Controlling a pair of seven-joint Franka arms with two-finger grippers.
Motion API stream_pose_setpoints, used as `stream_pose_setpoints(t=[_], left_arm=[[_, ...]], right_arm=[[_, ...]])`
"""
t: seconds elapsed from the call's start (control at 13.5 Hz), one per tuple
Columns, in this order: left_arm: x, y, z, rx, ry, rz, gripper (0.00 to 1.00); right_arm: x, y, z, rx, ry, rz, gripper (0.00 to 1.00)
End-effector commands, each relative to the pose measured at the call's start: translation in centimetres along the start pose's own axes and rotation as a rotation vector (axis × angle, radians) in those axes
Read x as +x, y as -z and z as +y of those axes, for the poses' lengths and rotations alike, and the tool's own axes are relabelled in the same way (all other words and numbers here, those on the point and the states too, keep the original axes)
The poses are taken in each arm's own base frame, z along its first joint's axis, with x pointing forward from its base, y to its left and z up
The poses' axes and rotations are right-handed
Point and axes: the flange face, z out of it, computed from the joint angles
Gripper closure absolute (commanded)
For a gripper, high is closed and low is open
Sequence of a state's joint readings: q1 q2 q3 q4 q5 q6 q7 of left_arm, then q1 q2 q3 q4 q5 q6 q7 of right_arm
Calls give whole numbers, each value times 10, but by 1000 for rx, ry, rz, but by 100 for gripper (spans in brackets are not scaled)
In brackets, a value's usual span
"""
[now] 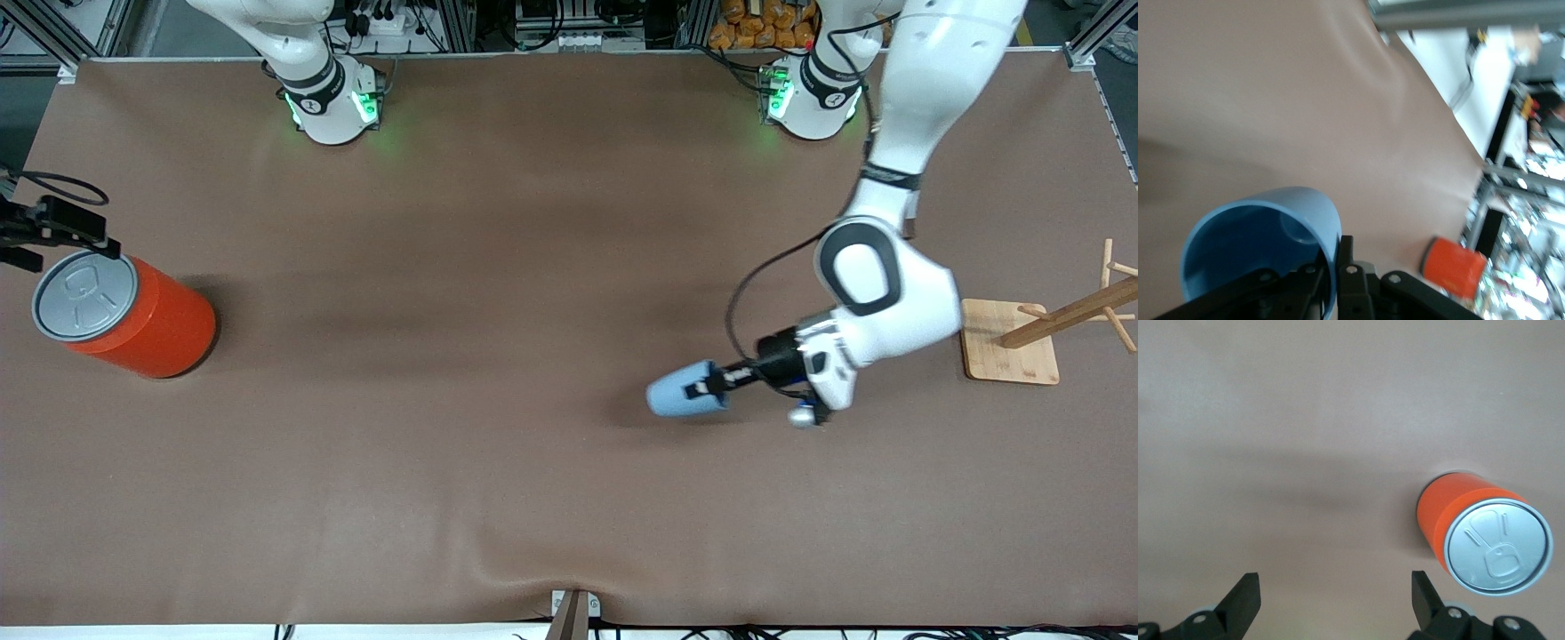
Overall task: Flip cup
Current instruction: 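Stand the cup upright on the table with the left gripper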
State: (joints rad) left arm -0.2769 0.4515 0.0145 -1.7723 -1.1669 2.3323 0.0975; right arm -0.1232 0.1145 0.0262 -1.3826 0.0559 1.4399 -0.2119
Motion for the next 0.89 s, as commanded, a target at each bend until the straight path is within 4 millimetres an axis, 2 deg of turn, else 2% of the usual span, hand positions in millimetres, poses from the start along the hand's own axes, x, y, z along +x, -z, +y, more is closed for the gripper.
stream_pose_setpoints(t=[0.0,0.15,0.3,0.45,0.59,0.67,0.82], left_arm=[[20,44,-1,175,13,78,100],[27,56,-15,388,-19,116,100],[41,74,-34,571,-83,155,100],[53,83,-59,626,-84,152,100],[53,78,-78,697,-103,137,100],[50,72,-87,724,-105,122,100],[33,43,-98,755,-116,70,100]], right_arm=[[-25,24,5,-15,-41,39,0],[-34,33,16,-17,-66,54,0],[-46,38,38,-9,-110,51,0],[-54,40,47,-2,-133,45,0],[-56,43,38,2,-206,44,0],[-57,46,22,4,-231,30,0],[-54,47,1,-9,-204,29,0]])
